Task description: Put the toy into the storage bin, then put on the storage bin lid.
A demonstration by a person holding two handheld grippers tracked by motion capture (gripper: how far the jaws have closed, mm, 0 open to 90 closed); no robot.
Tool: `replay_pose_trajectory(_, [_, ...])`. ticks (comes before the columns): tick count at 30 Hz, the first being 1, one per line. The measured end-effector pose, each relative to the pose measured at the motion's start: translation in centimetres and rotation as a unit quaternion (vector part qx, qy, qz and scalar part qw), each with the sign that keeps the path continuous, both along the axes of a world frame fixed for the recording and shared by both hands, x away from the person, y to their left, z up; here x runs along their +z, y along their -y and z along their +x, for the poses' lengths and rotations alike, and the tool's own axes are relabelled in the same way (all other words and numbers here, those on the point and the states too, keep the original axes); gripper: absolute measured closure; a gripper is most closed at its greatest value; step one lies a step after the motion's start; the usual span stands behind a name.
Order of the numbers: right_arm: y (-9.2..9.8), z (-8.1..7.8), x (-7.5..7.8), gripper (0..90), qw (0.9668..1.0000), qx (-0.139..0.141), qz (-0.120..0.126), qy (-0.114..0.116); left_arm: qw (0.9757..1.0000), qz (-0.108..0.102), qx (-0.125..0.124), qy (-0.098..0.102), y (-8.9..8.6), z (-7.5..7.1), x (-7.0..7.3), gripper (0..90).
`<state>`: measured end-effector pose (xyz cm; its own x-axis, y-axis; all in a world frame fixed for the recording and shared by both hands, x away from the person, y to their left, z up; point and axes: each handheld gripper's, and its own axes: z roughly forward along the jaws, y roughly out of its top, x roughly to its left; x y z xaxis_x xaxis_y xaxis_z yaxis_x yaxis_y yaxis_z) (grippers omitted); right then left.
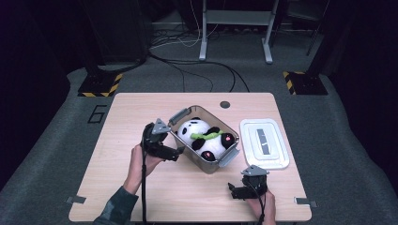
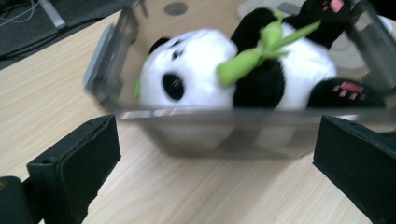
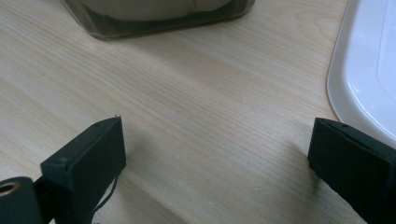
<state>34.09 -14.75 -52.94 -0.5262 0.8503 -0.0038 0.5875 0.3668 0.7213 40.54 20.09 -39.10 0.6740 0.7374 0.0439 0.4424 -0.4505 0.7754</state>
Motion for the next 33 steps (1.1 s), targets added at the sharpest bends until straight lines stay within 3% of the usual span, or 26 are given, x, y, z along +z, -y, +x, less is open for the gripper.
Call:
replay_pose_trajectory(10, [-0.1,0.1,0.0,2.9,1.0,-0.004,0.002,-0.003,0.9985,0.0,0.048,-0.026,-4.9,-1.4,-4.7,0.1])
replay_pose_trajectory(13, [-0.1,0.1,0.0,2.9,1.0,-0.004,0.002,-0.003,0.9975,0.005,0.06,-0.037,-6.1,-1.8,-6.6,0.0])
replay_pose_trajectory(17, [-0.1,0.1,0.0,2.9,1.0,-0.004,0.002,-0.003,0.9956,-0.007,0.082,-0.045,-7.6,-2.6,-9.2,0.0])
replay_pose_trajectory(24, [-0.1,0.0,0.0,2.9,1.0,-0.003,0.002,-0.003,0.9904,-0.021,0.127,-0.053,-9.0,-3.7,-12.4,0.0])
replay_pose_trajectory(28, [-0.1,0.1,0.0,2.5,1.0,-0.003,0.0,-0.002,0.9891,-0.026,0.136,-0.051,-9.1,-4.0,-13.4,0.0])
replay_pose_trajectory(33, [0.5,0.2,0.3,1.6,0.9999,-0.014,0.005,0.005,0.9892,-0.015,0.135,-0.055,-8.9,-4.0,-13.8,0.0])
